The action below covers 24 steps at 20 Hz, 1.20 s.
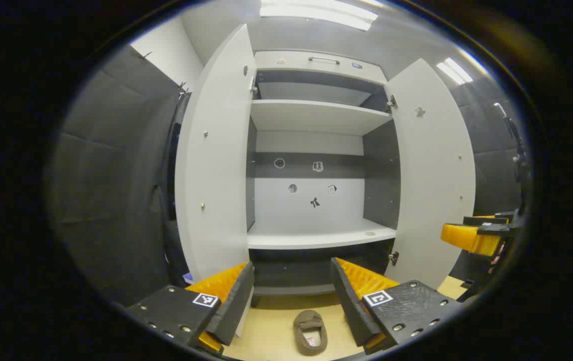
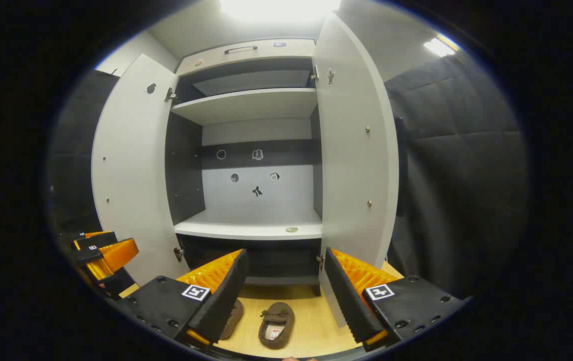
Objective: Grab one shoe with the right hand and put it into the shoe cabinet, grab the other shoe with the left hand and put it into the shoe cabinet; then close the right door with the right hand and the left door with the left hand.
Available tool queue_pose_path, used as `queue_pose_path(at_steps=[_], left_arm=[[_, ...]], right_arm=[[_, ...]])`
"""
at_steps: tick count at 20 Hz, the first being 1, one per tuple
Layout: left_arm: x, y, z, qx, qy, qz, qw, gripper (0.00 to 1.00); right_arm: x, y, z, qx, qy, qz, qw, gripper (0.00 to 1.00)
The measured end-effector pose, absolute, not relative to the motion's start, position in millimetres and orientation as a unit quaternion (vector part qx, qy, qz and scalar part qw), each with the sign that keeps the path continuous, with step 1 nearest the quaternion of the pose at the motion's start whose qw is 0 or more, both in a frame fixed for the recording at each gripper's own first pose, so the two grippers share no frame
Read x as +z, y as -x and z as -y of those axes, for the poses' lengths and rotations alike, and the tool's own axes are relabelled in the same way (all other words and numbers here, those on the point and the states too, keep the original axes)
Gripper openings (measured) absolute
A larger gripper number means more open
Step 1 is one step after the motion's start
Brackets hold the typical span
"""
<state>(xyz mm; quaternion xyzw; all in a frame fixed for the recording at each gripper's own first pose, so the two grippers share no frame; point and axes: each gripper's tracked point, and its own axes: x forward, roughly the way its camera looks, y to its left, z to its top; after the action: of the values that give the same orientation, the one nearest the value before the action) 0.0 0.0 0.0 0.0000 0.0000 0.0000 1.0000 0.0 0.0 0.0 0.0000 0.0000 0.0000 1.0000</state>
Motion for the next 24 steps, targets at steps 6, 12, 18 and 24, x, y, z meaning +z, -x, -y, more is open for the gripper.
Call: queue_pose_path(at_steps=[6,12,18,24], left_arm=[[-1.5,-16.5,2.6,-0.038,-0.004,-0.005,0.999,0.88],[-11.0,-22.0,1.0,-0.063,0.021,-0.010,0.998,0.88],[-14.1,-32.6,4.9,-0.100,0.021,-0.006,0.995,0.88],[-27.2,-36.2,0.9,-0.070,0.005,-0.015,0.997,0.88]], right_arm=[[6.2,-13.2,-5.9,-0.023,0.003,0.000,1.000,0.94],[-1.2,-21.5,-15.2,-0.046,0.003,-0.028,0.999,0.94],[-5.5,-31.9,-14.3,-0.052,-0.014,-0.035,0.998,0.97],[-37.8,-57.7,-11.8,-0.020,-0.031,-0.082,0.996,0.97]])
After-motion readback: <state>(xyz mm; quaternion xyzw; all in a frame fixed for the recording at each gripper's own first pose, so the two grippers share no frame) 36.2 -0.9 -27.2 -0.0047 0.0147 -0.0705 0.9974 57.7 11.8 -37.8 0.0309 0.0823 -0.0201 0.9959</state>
